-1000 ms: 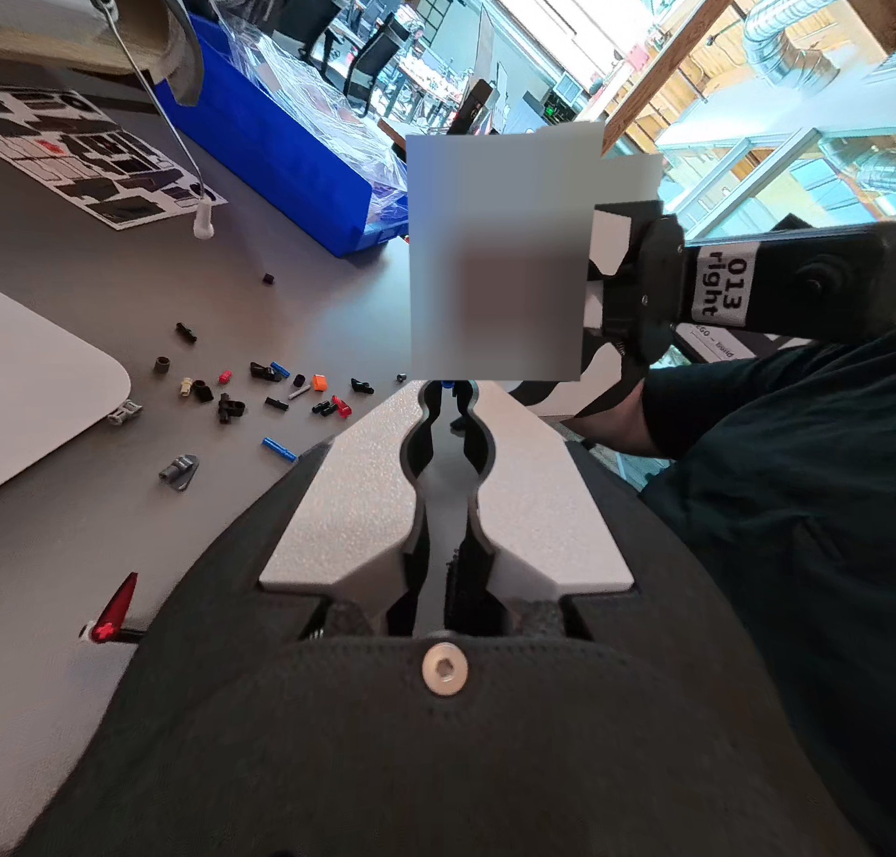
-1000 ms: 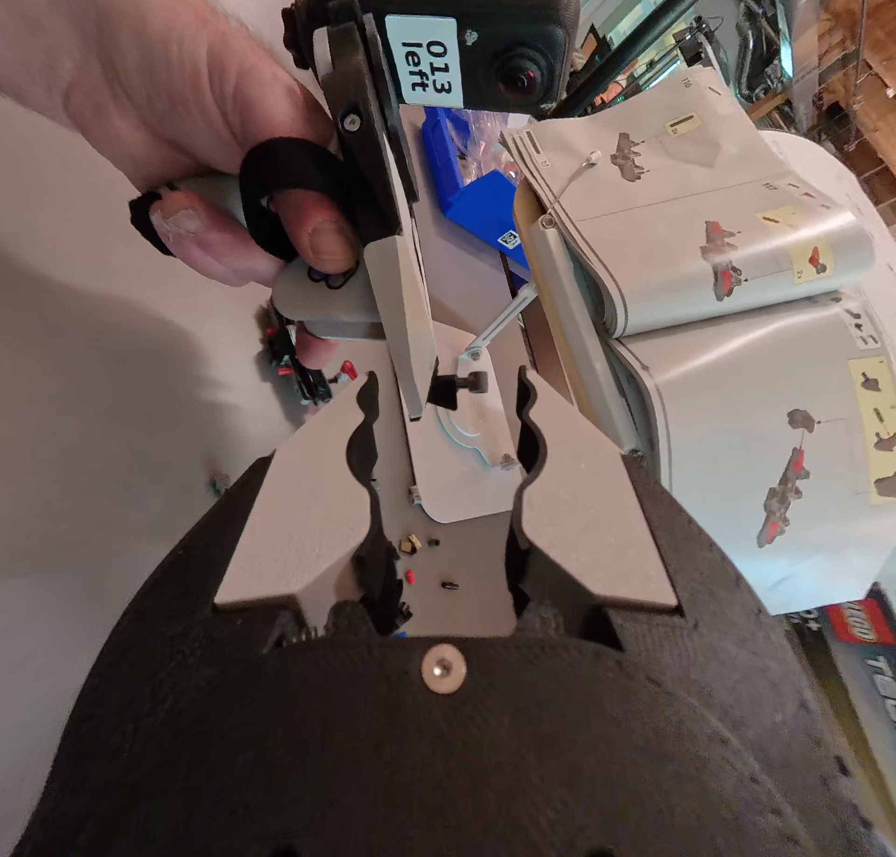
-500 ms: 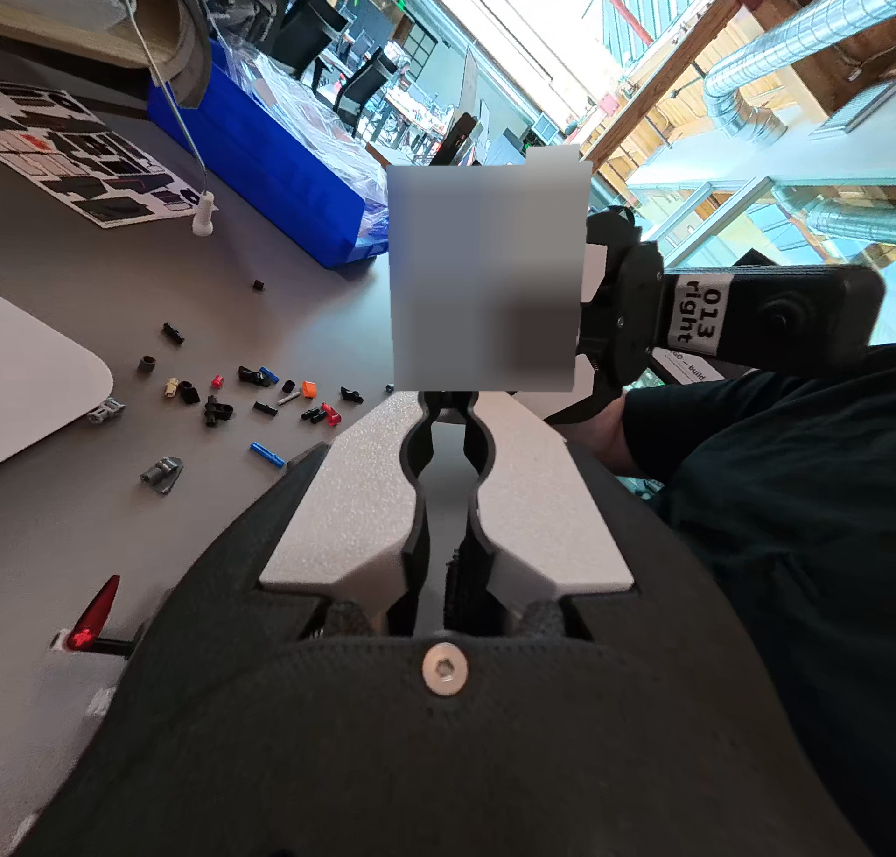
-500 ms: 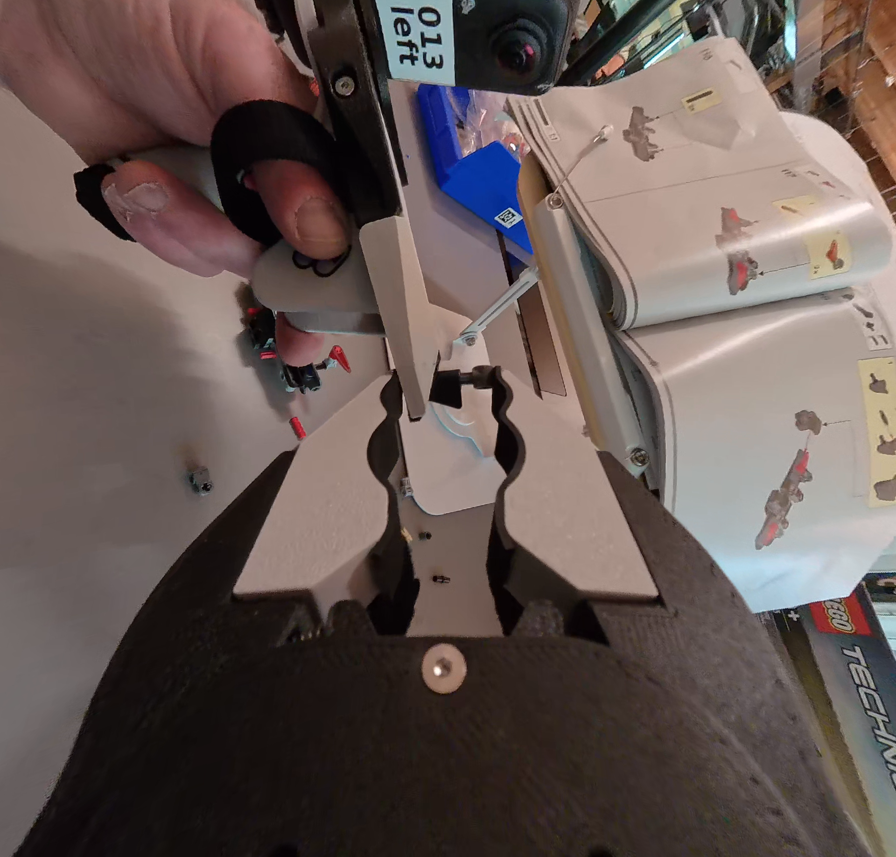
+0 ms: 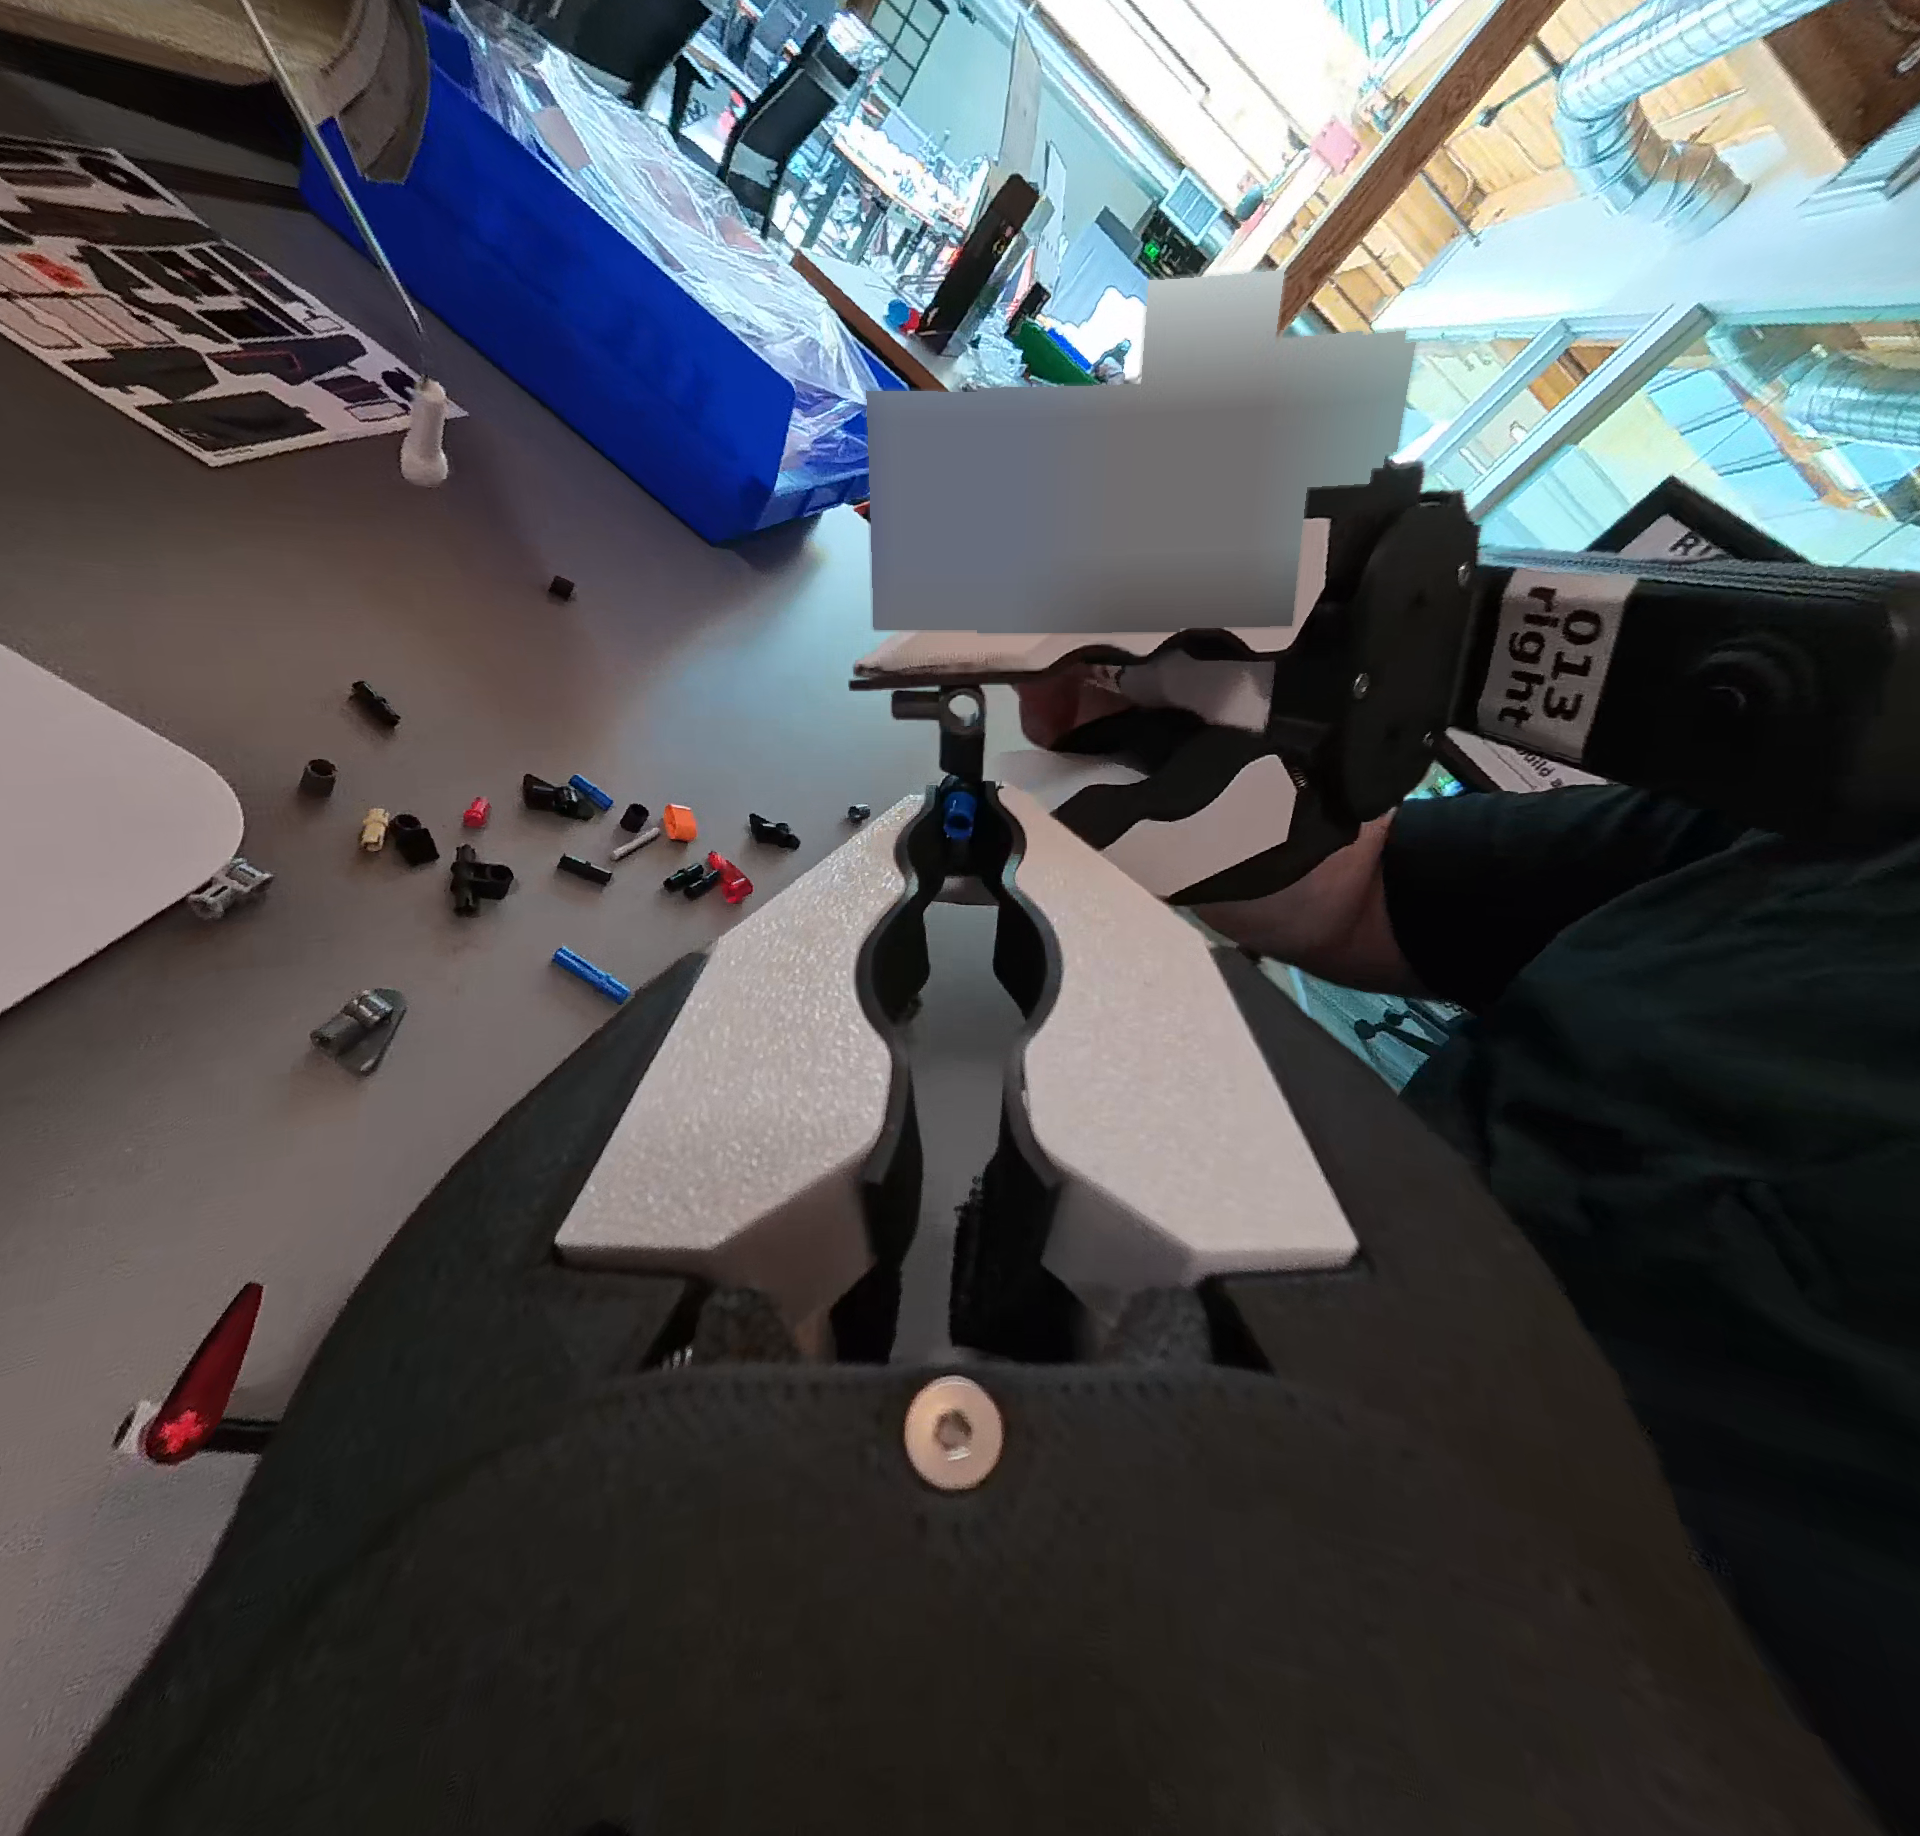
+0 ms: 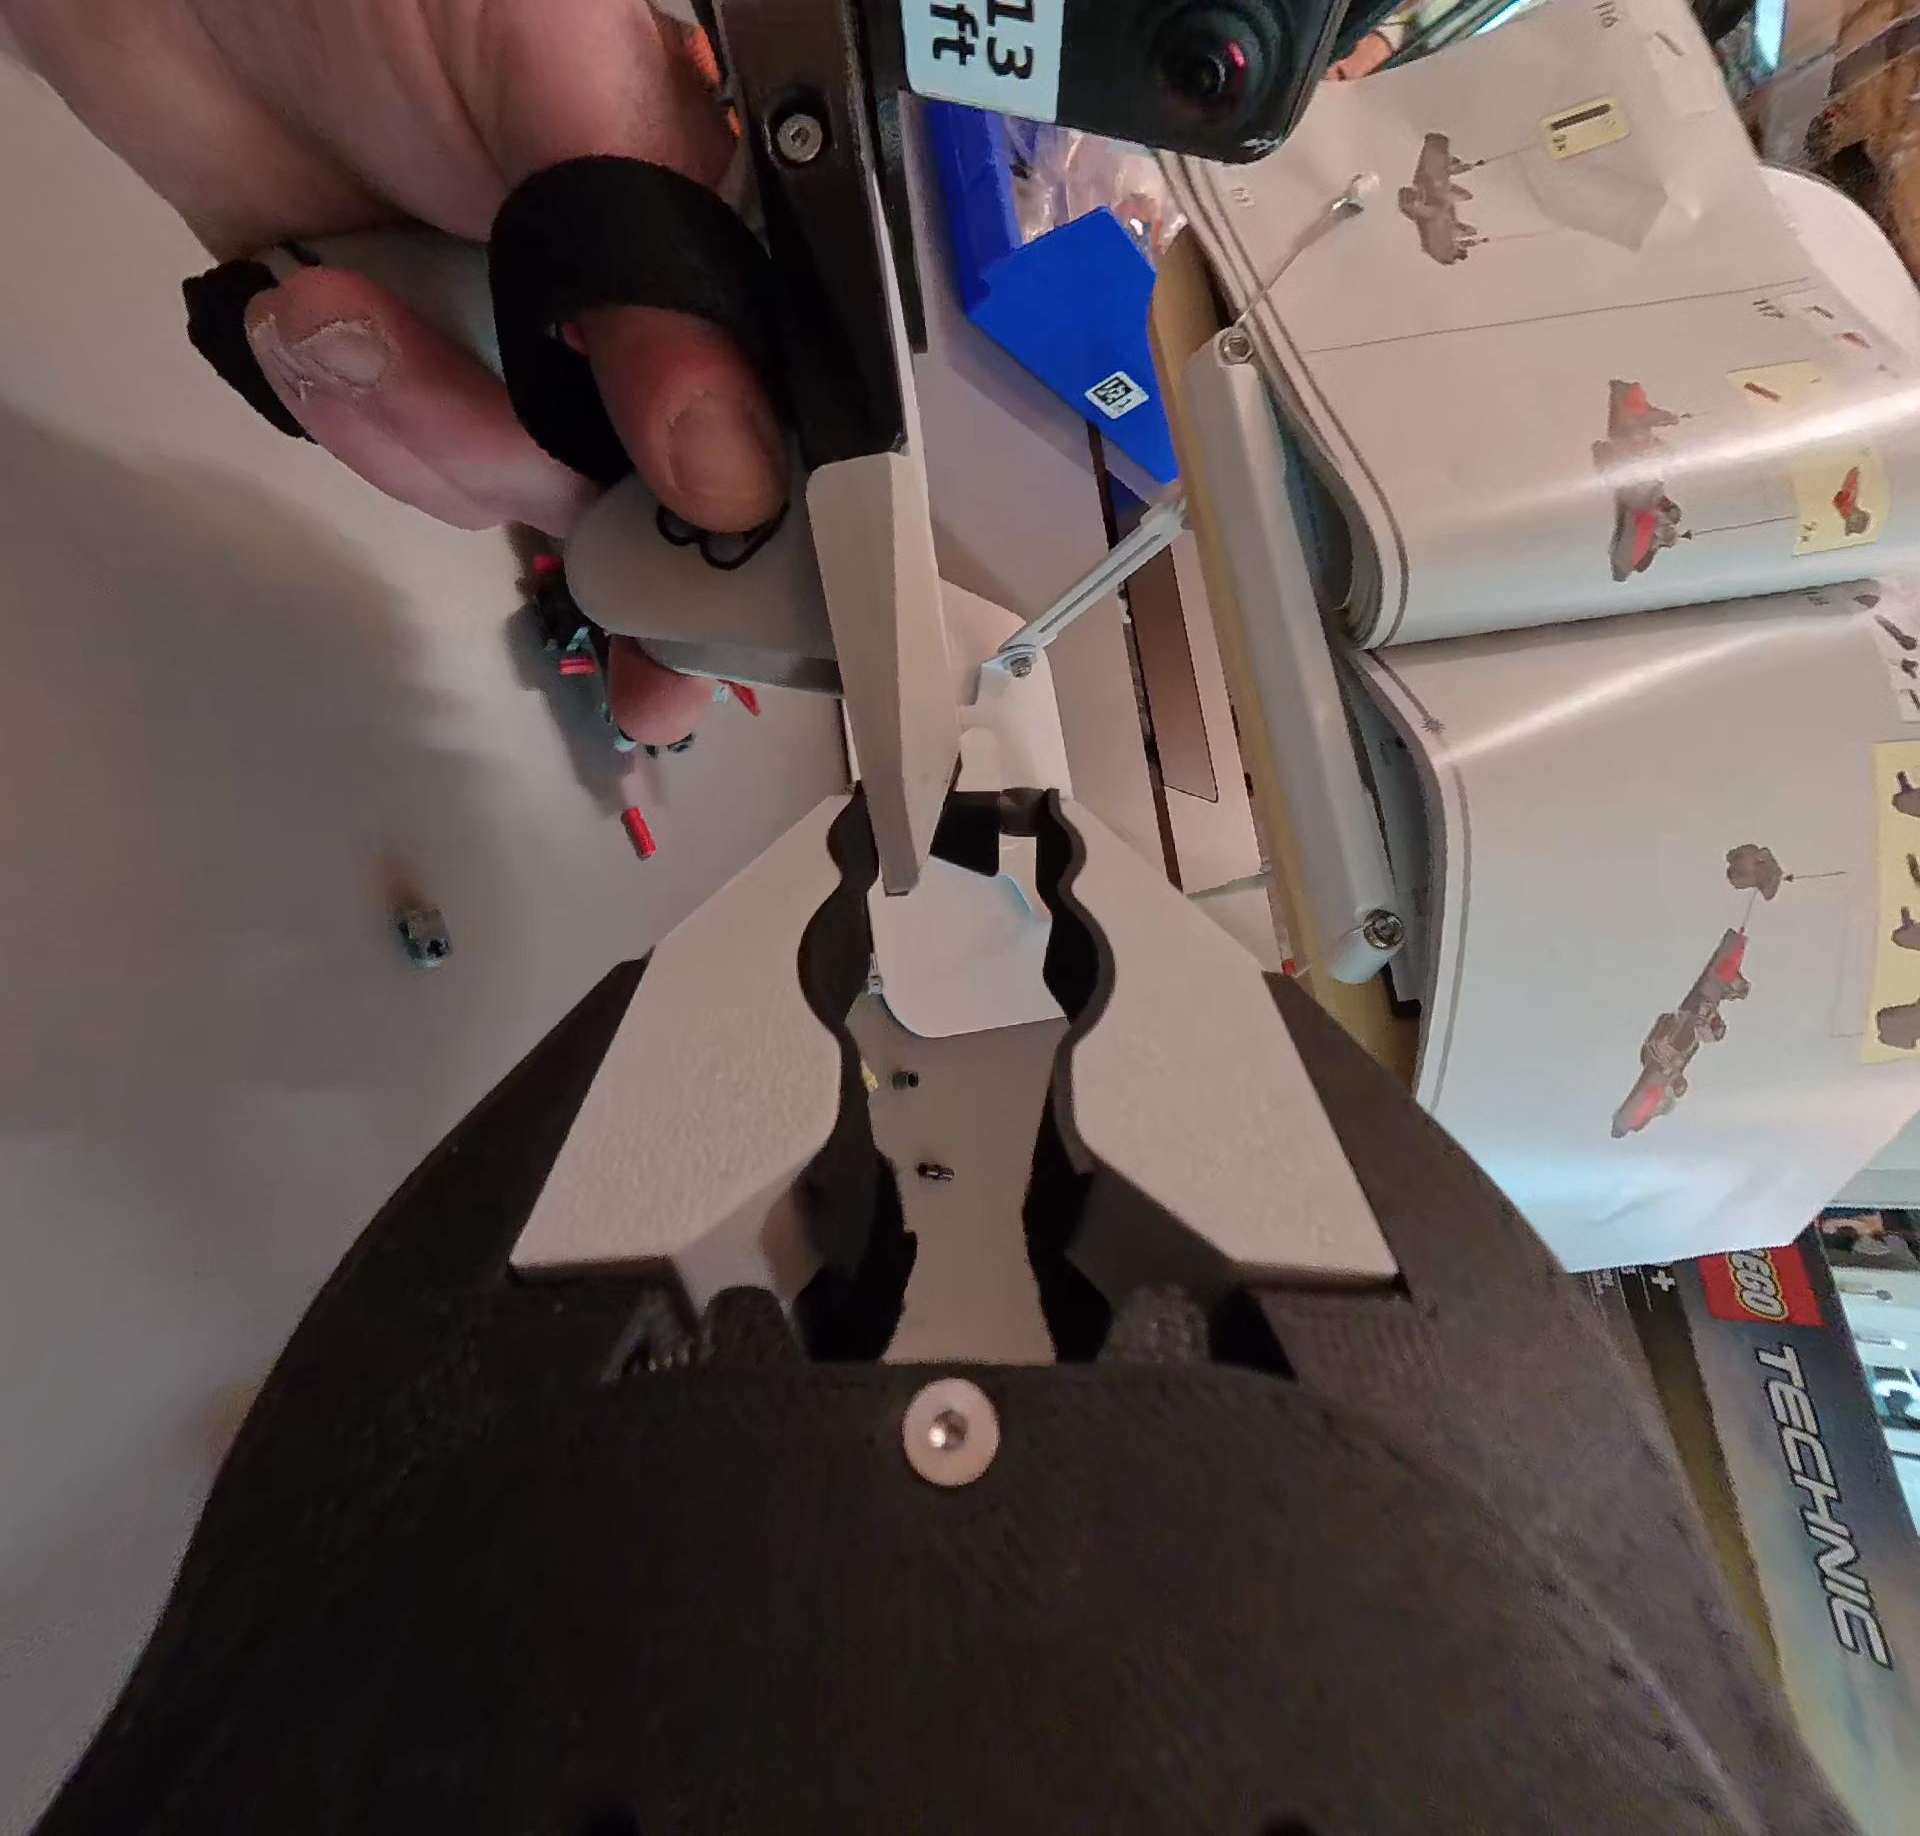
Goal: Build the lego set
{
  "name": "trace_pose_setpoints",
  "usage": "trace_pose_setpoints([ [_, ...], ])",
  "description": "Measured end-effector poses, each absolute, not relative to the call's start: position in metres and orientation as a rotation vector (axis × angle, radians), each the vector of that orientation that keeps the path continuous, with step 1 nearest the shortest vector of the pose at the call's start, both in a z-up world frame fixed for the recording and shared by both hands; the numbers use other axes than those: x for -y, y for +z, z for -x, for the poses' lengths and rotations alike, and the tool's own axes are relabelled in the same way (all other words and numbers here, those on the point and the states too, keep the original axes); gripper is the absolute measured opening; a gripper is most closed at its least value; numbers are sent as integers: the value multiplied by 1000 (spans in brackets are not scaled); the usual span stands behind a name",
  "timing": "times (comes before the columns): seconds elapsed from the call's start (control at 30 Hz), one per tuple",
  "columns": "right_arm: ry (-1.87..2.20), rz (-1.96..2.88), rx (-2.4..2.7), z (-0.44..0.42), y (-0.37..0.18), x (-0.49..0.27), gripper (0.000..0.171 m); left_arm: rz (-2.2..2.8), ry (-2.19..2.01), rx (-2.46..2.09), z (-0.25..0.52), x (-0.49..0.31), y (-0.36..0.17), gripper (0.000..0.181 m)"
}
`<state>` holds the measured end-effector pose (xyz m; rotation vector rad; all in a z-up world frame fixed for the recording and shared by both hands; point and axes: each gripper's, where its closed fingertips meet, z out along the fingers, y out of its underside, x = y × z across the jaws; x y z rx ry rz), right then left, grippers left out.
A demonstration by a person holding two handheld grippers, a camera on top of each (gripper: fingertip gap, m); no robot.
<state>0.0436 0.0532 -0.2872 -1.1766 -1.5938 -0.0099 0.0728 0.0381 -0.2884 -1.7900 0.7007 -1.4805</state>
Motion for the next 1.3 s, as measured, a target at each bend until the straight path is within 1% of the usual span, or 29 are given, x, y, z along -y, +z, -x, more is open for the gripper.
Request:
trace_pose_setpoints([
  [0.07, 33, 1192, 1599, -44, -288, -55, 30, 1766, -1464, -669, -74, -41, -289, 3],
  [0.1, 43, 1224, 1577, -46, -287, -60, 38, 1758, -1395, -659, -73, -45, -289, 4],
  [0.13, 42, 1242, 1530, -50, -282, -67, 69, 1752, -1286, -661, -71, -51, -290, 4],
  [0.17, 96, 1268, 1505, -54, -279, -67, 72, 1733, -1193, -665, -67, -55, -287, 4],
  [0.23, 310, 1341, 1422, -61, -266, -63, 53, 1697, -937, -674, -55, -65, -280, 4],
  [0.3, 552, 1427, 1270, -65, -250, -62, 28, 1644, -596, -744, -44, -73, -278, 4],
  [0.37, 816, 1519, 1182, -60, -245, -57, 34, 1575, -346, -813, -41, -72, -274, 3],
  [0.47, 968, 1547, 1126, -51, -243, -55, 32, 1497, -139, -869, -44, -68, -270, 4],
  [0.57, 948, 1532, 1139, -41, -245, -53, 19, 1458, -46, -893, -44, -64, -266, 4],
  [0.63, 954, 1539, 1160, -34, -249, -50, 13, 1455, -27, -885, -41, -64, -264, 4],
  [0.7, 969, 1538, 1152, -32, -248, -50, 11, 1446, -5, -881, -38, -64, -264, 4],
  [0.73, 972, 1530, 1158, -31, -248, -49, 6, 1440, 11, -885, -37, -63, -264, 4],
  [1.17, 1009, 1558, 1082, -53, -239, -57, 5, 1378, -99, -917, -59, -70, -258, 5],
  [1.3, 1017, 1548, 1057, -68, -233, -65, 5, 1344, -146, -914, -66, -76, -252, 13],
])
